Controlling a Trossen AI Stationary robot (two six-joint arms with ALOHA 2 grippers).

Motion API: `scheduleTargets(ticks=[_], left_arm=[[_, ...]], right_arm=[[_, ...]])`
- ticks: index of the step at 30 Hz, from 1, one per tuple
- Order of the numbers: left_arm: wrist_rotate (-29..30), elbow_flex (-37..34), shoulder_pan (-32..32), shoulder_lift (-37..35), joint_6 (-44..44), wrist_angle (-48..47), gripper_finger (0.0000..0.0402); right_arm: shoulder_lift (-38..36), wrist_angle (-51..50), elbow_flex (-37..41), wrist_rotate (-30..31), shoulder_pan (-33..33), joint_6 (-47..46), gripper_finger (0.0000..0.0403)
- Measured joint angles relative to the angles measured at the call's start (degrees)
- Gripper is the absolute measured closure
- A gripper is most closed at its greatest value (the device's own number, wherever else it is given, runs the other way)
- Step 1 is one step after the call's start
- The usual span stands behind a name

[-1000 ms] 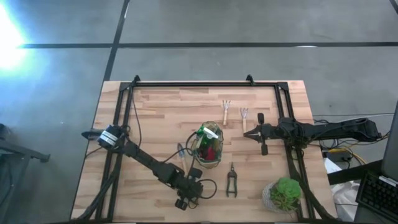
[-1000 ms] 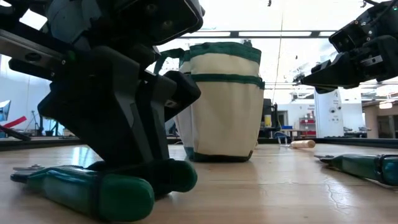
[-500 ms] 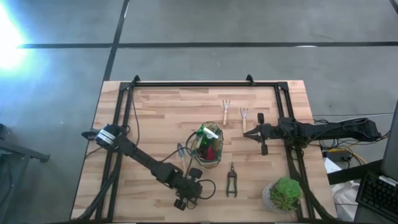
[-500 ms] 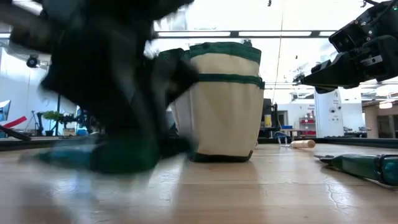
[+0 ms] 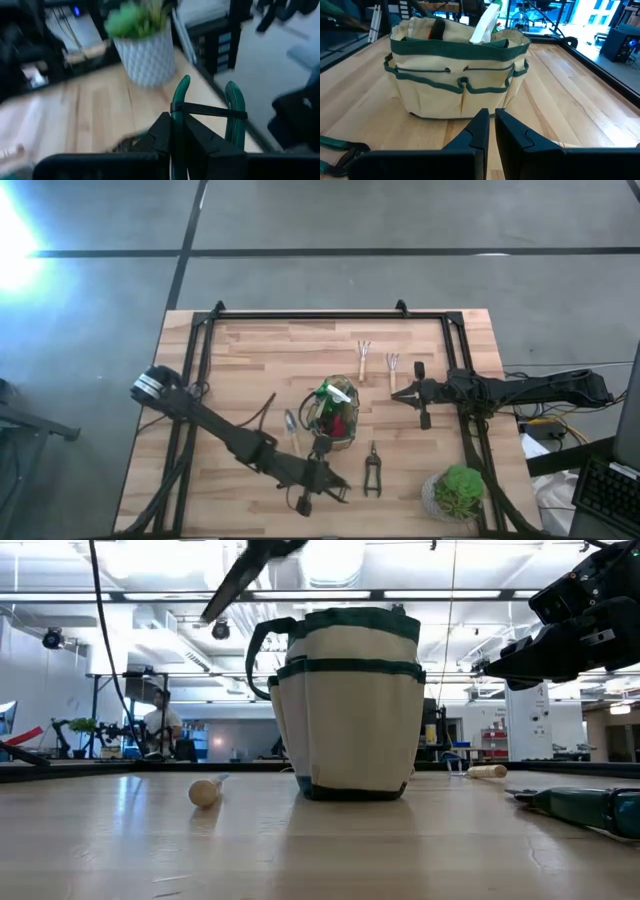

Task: Pick & Place Garden tools in Gardening bag
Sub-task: Put the left green shear scissors into the white gardening bag

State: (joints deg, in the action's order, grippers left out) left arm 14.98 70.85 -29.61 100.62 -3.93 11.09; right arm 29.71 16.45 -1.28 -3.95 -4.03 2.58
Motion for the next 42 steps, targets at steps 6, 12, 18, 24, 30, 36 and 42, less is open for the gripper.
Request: scheduleTargets(ticks=[6, 12, 18, 24, 30, 36, 42], left_arm=[[0.02, 0.00, 0.38, -1.35, -3.77, 7.73, 0.0373], [-1.43, 0.00, 2.29, -1.33, -4.70, 12.35, 0.0373], [-8.26, -1.01, 5.51, -1.33, -5.10, 17.63, 0.0373], [-19.78, -8.76, 11.04, -1.33, -0.55, 34.72, 0.0373], [-34.33, -16.41, 17.51, -1.33, 8.58, 55.20, 0.0373], [-32.35, -22.26, 21.08, -1.33, 13.70, 65.65, 0.0373], [-29.38, -23.26, 20.44, -1.33, 16.31, 68.41, 0.0373]], right_arm=[[0.00, 0.04, 0.00, 0.01, 0.00, -0.01, 0.0376], [0.00, 0.04, 0.00, -0.01, 0.00, 0.00, 0.0376], [0.00, 0.04, 0.00, -0.01, 0.00, -0.01, 0.0376], [0.00, 0.04, 0.00, -0.01, 0.00, -0.01, 0.0376], [0.00, 0.04, 0.00, -0.01, 0.00, -0.01, 0.0376], [0.00, 0.04, 0.00, 0.01, 0.00, 0.00, 0.0376], [0.00, 0.04, 0.00, 0.01, 0.00, -0.01, 0.0376]])
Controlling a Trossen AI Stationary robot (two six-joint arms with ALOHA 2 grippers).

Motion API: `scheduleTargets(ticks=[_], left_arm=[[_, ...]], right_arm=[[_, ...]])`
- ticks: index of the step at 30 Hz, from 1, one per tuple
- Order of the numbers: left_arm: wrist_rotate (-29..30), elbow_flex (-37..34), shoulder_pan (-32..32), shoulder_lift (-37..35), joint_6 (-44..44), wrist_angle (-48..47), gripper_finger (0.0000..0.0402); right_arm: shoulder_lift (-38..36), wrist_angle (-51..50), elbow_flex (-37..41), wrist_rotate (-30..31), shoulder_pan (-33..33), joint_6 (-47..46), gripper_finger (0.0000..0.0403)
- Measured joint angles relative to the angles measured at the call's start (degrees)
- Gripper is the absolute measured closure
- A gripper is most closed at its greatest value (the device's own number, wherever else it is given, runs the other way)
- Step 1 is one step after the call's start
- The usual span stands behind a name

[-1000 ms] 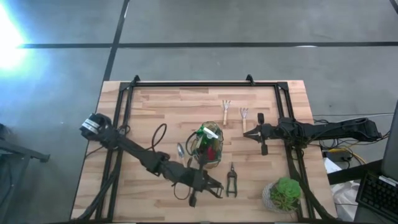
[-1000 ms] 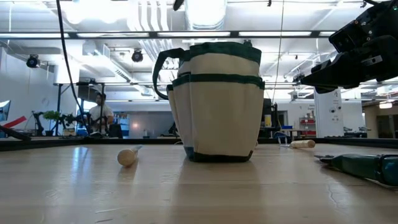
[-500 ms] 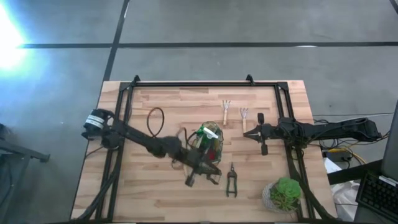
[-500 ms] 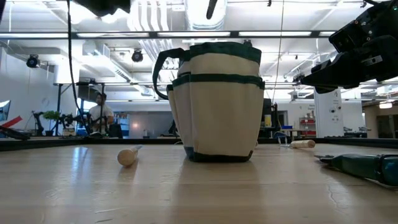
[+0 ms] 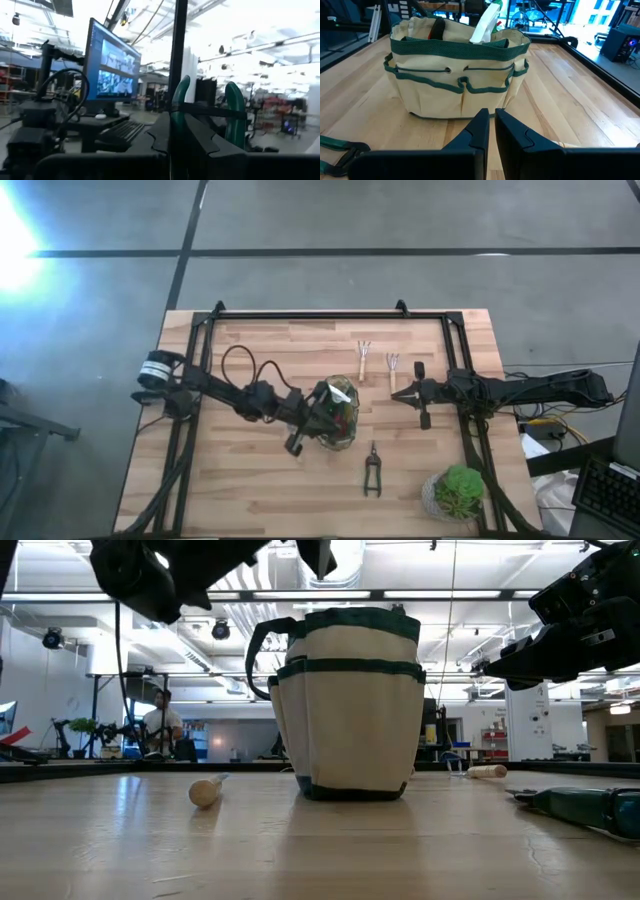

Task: Pick & Place Garden tools in Gardening bag
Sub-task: Put the left green shear scissors into the white gardening bag

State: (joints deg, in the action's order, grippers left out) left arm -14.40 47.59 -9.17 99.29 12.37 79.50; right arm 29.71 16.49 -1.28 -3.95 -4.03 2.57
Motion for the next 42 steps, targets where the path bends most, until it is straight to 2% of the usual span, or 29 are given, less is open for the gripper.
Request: scheduleTargets(ticks=[3, 6, 8, 15, 18, 20, 28, 34, 37, 42], left_arm=[[1.93, 0.59, -1.46, 0.00, 0.41, 0.06, 0.0373], [6.72, 1.25, -3.69, 0.00, -0.29, -0.66, 0.0373], [14.27, 1.57, -5.84, 0.00, -2.17, -2.41, 0.0373], [48.72, 5.81, -13.87, 0.00, -12.13, -12.86, 0.0373], [58.50, 7.91, -15.95, 0.53, -15.63, -14.73, 0.0373], [62.36, 9.01, -16.69, 1.39, -17.30, -14.84, 0.0373], [63.46, 11.89, -16.70, 7.27, -16.48, -13.84, 0.0373], [61.44, 12.25, -16.76, 10.98, -27.11, -0.86, 0.0373], [58.97, 12.22, -16.76, 12.52, -27.38, 1.58, 0.0373], [58.85, 12.29, -16.78, 14.98, -27.42, 3.23, 0.0373]], right_arm=[[0.00, 0.00, 0.00, 0.00, 0.00, 0.00, 0.0376], [0.00, 0.00, 0.00, 0.00, 0.00, 0.00, 0.0376], [0.00, 0.00, 0.00, -0.02, 0.00, 0.02, 0.0376], [0.00, 0.00, 0.00, -0.01, 0.00, 0.00, 0.0376], [0.00, 0.00, 0.00, 0.00, 0.00, 0.00, 0.0376], [0.00, 0.00, 0.00, -0.02, 0.02, 0.00, 0.0376], [0.00, 0.00, 0.00, 0.00, 0.00, 0.01, 0.0376], [0.00, -0.02, 0.00, -0.02, 0.00, 0.00, 0.0376], [0.00, 0.00, 0.00, -0.02, 0.00, 0.00, 0.0376], [0.00, 0.00, 0.00, 0.00, 0.00, 0.00, 0.0376]])
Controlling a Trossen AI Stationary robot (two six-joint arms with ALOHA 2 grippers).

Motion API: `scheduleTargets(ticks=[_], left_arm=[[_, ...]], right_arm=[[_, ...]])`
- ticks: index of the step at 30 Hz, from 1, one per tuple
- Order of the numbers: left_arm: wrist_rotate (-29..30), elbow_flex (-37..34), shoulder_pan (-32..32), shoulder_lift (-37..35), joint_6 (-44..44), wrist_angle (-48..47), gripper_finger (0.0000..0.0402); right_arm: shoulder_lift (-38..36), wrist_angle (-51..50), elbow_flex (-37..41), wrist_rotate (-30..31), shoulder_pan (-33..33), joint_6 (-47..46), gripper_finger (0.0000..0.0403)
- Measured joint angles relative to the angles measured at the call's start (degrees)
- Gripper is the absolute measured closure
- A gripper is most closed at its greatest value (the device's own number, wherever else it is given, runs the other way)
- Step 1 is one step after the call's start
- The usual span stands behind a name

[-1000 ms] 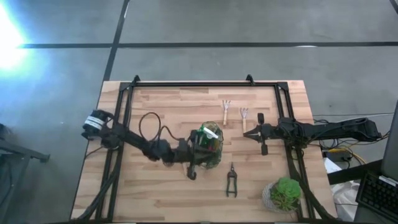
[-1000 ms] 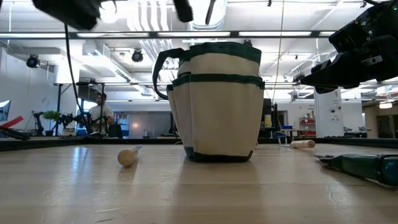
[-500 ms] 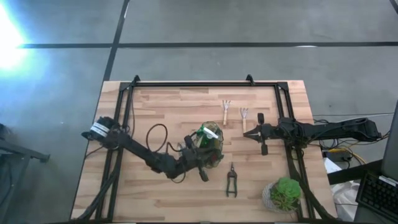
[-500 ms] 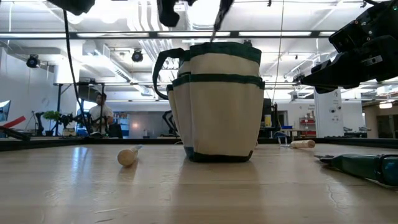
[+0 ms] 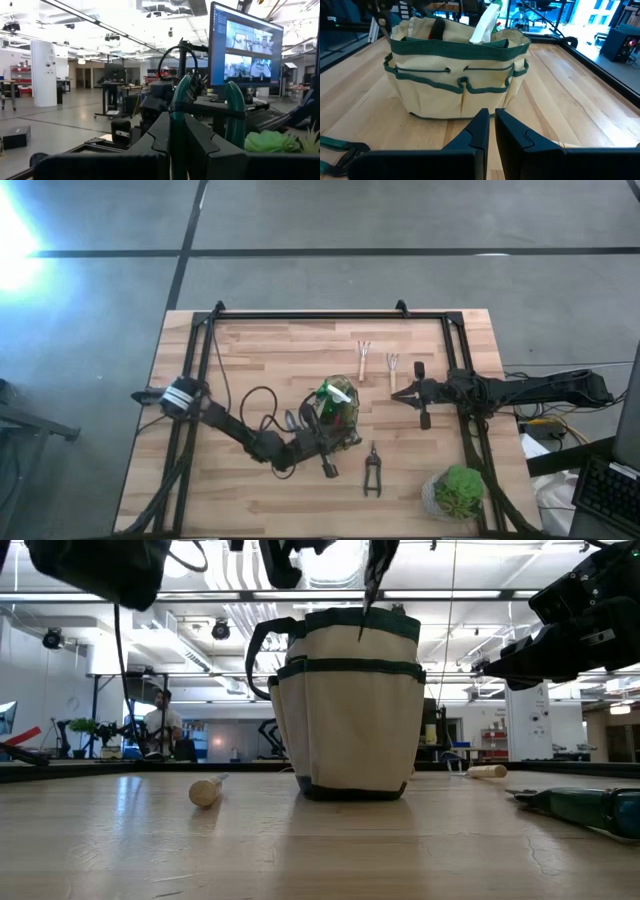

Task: Pick & Place Garden tools in Gardening bag
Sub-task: Put the left green shear scissors into the white gardening bag

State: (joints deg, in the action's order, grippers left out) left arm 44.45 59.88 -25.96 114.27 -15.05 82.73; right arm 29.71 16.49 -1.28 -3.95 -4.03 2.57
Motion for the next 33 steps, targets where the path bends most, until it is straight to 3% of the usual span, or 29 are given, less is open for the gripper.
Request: scheduleTargets(ticks=[13, 24, 27, 33], left_arm=[[-1.09, -0.13, -0.02, 4.05, -8.31, 6.07, 0.0373], [-0.34, -0.22, -0.84, 4.07, -8.74, 4.46, 0.0373], [2.97, -0.22, -2.13, 4.07, -8.67, 3.26, 0.0373], [15.14, -0.43, -3.63, 4.07, -8.70, 3.11, 0.0373]], right_arm=[[0.00, 0.00, 0.00, 0.00, 0.00, 0.00, 0.0376], [0.00, 0.00, 0.00, 0.00, 0.00, 0.00, 0.0376], [0.00, -0.01, 0.00, 0.00, 0.00, 0.00, 0.0376], [0.00, -0.01, 0.00, 0.00, 0.00, 0.00, 0.0376]])
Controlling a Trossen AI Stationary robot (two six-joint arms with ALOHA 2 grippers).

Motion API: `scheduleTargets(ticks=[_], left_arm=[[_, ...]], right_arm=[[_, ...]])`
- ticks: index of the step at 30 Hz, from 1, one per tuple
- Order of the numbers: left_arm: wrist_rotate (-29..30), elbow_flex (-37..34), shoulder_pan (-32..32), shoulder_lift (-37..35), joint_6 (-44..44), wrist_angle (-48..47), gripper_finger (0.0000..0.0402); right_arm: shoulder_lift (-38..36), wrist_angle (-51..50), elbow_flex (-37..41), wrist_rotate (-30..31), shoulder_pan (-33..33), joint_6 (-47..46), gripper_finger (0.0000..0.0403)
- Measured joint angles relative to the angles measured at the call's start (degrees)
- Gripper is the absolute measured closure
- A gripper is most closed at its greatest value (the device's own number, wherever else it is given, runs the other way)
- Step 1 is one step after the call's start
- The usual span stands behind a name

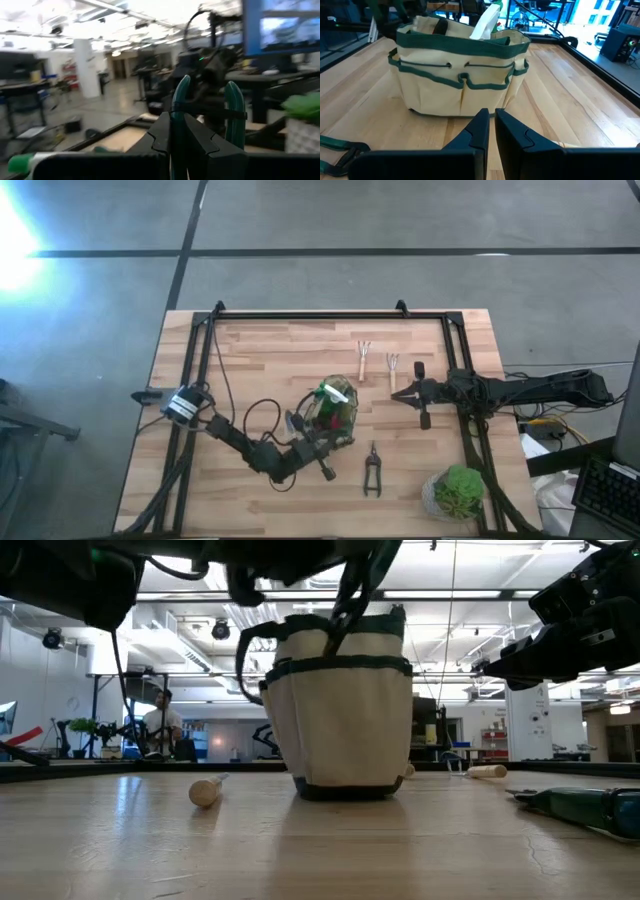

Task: Pick & Place Garden tools in Gardening bag
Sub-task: Put the left green shear scissors into the white gardening bag

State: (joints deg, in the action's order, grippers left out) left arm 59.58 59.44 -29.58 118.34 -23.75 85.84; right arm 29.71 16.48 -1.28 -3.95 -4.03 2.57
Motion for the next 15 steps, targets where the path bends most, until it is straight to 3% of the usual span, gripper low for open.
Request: scheduleTargets(ticks=[15], left_arm=[[3.94, -6.53, 3.28, -0.89, -1.78, 3.13, 0.0373]], right_arm=[[0.00, -0.01, 0.00, -0.02, 0.00, 0.00, 0.0376]])
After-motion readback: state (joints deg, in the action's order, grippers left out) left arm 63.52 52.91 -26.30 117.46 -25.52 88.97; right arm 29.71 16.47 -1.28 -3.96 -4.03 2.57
